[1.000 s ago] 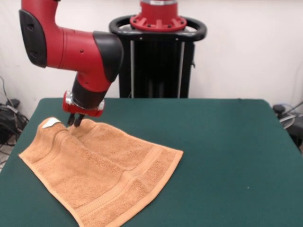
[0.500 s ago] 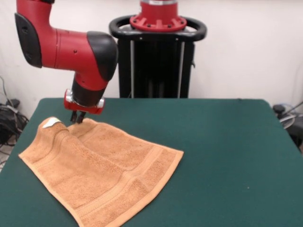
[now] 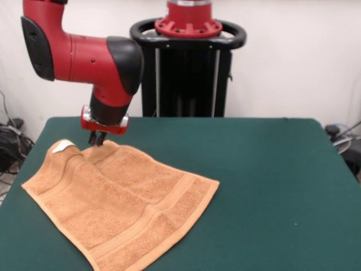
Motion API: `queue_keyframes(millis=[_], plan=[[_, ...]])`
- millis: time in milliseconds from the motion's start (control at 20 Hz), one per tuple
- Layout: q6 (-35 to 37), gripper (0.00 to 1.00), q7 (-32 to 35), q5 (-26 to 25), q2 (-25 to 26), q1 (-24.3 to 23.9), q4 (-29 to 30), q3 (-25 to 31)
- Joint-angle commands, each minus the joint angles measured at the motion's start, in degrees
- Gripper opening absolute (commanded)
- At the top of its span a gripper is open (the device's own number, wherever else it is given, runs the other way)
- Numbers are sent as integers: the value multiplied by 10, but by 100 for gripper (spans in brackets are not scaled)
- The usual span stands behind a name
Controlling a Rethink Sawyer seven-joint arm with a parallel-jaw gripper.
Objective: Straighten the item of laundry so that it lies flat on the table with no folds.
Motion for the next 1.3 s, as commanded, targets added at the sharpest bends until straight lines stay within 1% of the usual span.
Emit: queue_keyframes(millis=[50,200,400,700,950,1100,1300], plan=[[-21,0,-75,-17,4,19,22,54],[-9,0,-79,-19,-4,27,21,48],[-1,0,-78,-8,-11,28,25,51],[8,0,-75,11,5,17,30,59],[33,0,-77,41,16,7,41,70],[33,0,-78,43,22,8,46,70],[9,0,-50,29,33,23,40,61]])
